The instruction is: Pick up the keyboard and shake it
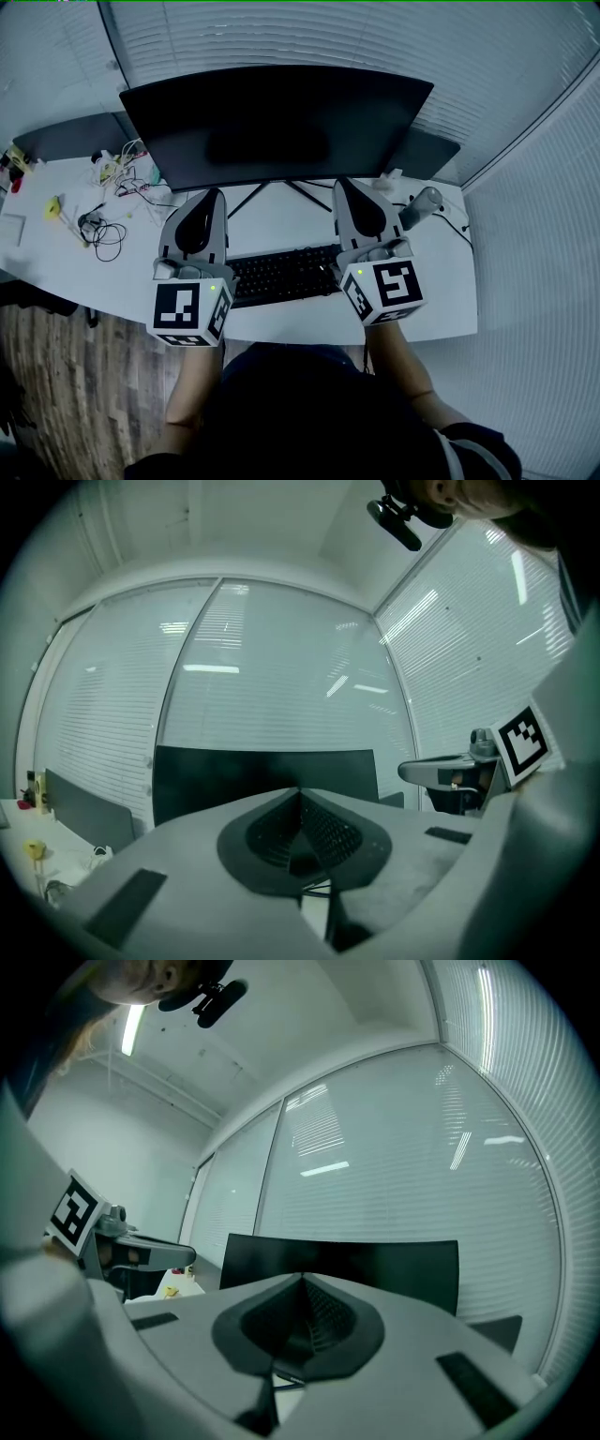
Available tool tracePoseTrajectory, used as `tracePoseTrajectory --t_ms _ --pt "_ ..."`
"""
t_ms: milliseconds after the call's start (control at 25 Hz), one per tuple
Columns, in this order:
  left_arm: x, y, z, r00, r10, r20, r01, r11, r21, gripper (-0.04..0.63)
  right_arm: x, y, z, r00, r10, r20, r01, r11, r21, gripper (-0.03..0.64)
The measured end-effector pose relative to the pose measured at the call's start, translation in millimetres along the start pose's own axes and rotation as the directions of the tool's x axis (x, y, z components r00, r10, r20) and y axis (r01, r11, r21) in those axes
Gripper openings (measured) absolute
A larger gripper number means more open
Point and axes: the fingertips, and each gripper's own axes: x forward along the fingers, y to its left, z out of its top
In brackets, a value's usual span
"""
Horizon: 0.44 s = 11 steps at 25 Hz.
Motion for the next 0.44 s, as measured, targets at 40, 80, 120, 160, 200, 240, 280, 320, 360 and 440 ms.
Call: tracePoseTrajectory --t_ms 40,80,120,160,200,240,280,320,360,440 --pt "-1.4 -0.3 -1.2 1.000 -0.006 0.001 0.006 1.000 0.000 0.023 -2.0 1.5 -2.2 1.000 -0.005 -0.001 0.005 1.000 0.002 0.026" --pt "-3.2 -0.8 -2.9 1.000 -0.011 0.001 0.011 1.000 0.000 0.023 -4.3 2.9 -4.1 1.000 -0.012 -0.002 0.012 1.000 0.003 0.026" --pt "-5.5 -1.1 -5.3 1.000 -0.015 0.000 0.015 1.000 0.001 0.023 -6.6 4.4 -6.2 1.000 -0.018 -0.003 0.018 1.000 0.003 0.026" --pt "-7.9 -0.9 -8.1 1.000 -0.019 -0.003 0.019 1.000 0.001 0.023 -8.7 5.6 -8.2 1.000 -0.025 -0.003 0.025 1.000 0.005 0.026" --pt "-10.1 -0.6 -10.7 1.000 -0.022 -0.006 0.022 1.000 0.001 0.023 -10.4 6.5 -10.2 1.000 -0.031 -0.004 0.031 0.999 0.008 0.026" --pt "-12.1 -0.3 -12.8 1.000 -0.024 -0.008 0.024 1.000 0.000 0.023 -12.2 7.0 -11.9 0.999 -0.038 -0.004 0.038 0.999 0.012 0.026" --pt "-14.1 -0.3 -14.3 1.000 -0.026 -0.009 0.026 1.000 -0.001 0.023 -14.3 7.1 -13.3 0.999 -0.044 -0.004 0.044 0.999 0.016 0.026" --pt "-16.0 -0.5 -15.4 1.000 -0.028 -0.009 0.028 1.000 -0.003 0.023 -16.5 6.9 -14.3 0.999 -0.050 -0.005 0.050 0.999 0.020 0.026" --pt "-17.7 -1.0 -16.5 0.999 -0.030 -0.009 0.030 1.000 -0.004 0.023 -18.8 6.7 -15.2 0.998 -0.055 -0.005 0.056 0.998 0.023 0.026" --pt "-20.9 -2.5 -18.5 0.999 -0.036 -0.012 0.036 0.999 -0.006 0.023 -23.3 6.1 -16.6 0.998 -0.067 -0.007 0.067 0.997 0.030 0.026"
